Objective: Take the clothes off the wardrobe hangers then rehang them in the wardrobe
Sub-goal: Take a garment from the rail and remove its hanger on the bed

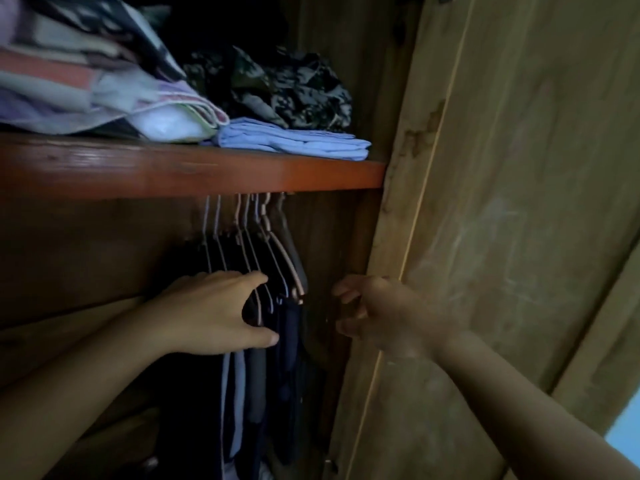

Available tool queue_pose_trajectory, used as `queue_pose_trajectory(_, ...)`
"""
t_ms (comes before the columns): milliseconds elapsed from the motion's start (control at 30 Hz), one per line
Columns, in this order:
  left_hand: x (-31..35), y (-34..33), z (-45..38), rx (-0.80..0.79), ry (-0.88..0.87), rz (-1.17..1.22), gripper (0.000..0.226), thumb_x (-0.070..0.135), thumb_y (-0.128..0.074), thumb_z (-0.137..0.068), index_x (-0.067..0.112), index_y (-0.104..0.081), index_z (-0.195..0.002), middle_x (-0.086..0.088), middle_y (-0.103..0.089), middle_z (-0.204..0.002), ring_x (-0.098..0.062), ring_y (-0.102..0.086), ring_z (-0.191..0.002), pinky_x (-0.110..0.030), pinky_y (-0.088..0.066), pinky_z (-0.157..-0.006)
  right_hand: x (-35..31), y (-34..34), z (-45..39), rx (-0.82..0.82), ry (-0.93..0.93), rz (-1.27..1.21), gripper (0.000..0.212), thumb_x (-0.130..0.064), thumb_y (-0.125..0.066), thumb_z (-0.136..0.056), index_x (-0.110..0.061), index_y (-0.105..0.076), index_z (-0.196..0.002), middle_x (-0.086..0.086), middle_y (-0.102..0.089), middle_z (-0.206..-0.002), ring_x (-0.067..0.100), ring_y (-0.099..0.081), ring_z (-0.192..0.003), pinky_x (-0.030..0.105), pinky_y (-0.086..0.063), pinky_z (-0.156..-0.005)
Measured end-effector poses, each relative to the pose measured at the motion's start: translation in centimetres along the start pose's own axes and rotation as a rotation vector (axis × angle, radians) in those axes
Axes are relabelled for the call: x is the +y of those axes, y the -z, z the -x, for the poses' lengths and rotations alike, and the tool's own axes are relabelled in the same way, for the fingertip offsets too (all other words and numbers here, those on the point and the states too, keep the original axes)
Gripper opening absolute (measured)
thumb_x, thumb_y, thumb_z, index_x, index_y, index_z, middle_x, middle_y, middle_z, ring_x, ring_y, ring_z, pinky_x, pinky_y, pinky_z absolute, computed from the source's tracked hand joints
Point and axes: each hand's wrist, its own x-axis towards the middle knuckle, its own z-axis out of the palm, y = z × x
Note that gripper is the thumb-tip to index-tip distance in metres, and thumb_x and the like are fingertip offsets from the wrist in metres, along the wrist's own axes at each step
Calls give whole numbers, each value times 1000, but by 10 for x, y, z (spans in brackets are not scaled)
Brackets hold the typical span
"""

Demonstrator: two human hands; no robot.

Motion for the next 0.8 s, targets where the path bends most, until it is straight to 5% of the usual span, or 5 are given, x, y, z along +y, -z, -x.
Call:
queue_pose_trajectory(100,-26,1,-3,22,76,13,98,76,-60,-74,32,-22,-153,5,-36,-155,-16,-41,-136,-35,-41,-107,-14,-17,-27,-8,49,-22,34,-40,-72,-84,-37,-58,-116,-16,-63,-107,5,-62,-93,28,-54,-82)
queue_pose_trajectory(233,-66,-1,-12,98,175,32,72,58,-66,-83,25,-45,-144,1,-58,-132,-16,-58,-116,-26,-48,-93,-40,-46,-71,-25,84,-62,46,-40,-71,-87,-23,-58,-127,-4,-65,-110,17,-63,-101,36,-54,-87)
queue_pose_trajectory(333,-89,-4,-16,88,231,10,73,62,-63,-83,26,-44,-144,2,-54,-139,-15,-56,-120,-25,-45,-90,-62,-66,-102,-39,113,-113,42,-37,-70,-89,-18,-59,-125,2,-69,-108,20,-65,-96,41,-57,-84)
queue_pose_trajectory(533,-118,-8,-13,133,305,-20,69,67,-61,-79,34,-48,-139,4,-55,-139,-17,-57,-120,-28,-46,-93,-109,-102,-154,51,97,-99,26,-34,-68,-87,-8,-64,-90,12,-68,-96,32,-65,-94,33,-54,-74)
queue_pose_trajectory(800,-134,-13,-2,145,314,24,68,69,-60,-77,37,-49,-136,7,-57,-135,-15,-57,-119,-31,-46,-97,-135,-131,-199,-74,-39,-51,34,-23,-63,-88,-5,-60,-117,18,-63,-119,36,-63,-108,34,-54,-84)
